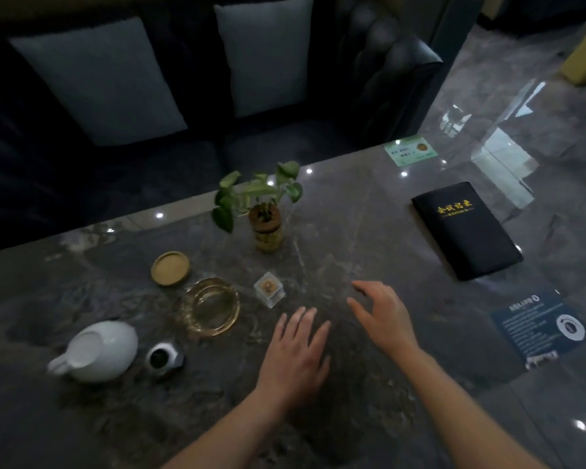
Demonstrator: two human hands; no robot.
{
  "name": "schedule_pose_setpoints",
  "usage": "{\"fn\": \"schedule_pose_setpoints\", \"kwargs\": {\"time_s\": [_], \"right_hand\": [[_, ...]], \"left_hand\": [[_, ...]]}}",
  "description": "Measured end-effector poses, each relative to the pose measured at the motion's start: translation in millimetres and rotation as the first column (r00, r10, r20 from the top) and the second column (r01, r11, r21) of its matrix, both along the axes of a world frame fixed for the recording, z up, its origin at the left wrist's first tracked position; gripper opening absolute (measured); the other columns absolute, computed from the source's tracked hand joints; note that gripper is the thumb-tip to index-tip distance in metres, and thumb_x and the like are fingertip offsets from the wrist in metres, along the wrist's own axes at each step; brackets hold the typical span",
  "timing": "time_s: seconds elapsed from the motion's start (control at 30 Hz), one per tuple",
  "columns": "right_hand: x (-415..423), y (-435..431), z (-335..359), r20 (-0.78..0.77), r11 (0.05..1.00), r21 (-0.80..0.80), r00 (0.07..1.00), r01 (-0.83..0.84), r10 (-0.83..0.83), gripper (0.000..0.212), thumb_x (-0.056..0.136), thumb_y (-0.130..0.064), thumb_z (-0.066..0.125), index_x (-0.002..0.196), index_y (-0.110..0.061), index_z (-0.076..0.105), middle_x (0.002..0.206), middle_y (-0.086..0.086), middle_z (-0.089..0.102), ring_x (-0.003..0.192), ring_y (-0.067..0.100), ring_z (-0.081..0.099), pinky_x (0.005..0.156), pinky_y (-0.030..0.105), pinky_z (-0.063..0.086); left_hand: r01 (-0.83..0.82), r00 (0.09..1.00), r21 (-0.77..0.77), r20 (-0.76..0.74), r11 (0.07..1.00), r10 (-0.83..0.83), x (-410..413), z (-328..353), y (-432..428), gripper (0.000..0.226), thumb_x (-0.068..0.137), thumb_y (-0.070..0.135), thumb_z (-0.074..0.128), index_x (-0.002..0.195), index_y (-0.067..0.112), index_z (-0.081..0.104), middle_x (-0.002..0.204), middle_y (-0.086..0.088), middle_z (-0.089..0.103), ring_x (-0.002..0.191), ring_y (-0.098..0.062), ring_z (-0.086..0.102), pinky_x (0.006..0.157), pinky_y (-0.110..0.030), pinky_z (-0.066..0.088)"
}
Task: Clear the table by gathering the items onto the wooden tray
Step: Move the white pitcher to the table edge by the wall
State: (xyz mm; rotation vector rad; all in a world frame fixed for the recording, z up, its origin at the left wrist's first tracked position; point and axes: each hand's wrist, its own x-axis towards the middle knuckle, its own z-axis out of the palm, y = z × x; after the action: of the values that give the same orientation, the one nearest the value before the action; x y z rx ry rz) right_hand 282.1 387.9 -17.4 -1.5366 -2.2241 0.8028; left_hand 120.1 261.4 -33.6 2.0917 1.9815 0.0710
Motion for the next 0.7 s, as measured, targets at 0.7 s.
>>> {"fn": "schedule_pose_setpoints", "kwargs": {"time_s": [0.7], "right_hand": [[-193.8, -193.4, -47.5, 0.146, 0.934, 0.070, 0.929, -0.351, 0.339, 0.041, 0.078, -0.032, 0.078, 0.115, -0.018, 0.071, 0.123, 0.007, 0.062, 0.118, 0.031, 0.052, 0.104, 0.046, 0.044]], "left_hand": [[-0.724, 0.688, -0.045, 0.021, 0.688, 0.726, -179.3, 4.6, -223.0, 0.041, 0.078, 0.031, 0.072, 0.115, 0.015, 0.065, 0.116, -0.013, 0.063, 0.098, -0.034, 0.064, 0.081, -0.045, 0.055]]}}
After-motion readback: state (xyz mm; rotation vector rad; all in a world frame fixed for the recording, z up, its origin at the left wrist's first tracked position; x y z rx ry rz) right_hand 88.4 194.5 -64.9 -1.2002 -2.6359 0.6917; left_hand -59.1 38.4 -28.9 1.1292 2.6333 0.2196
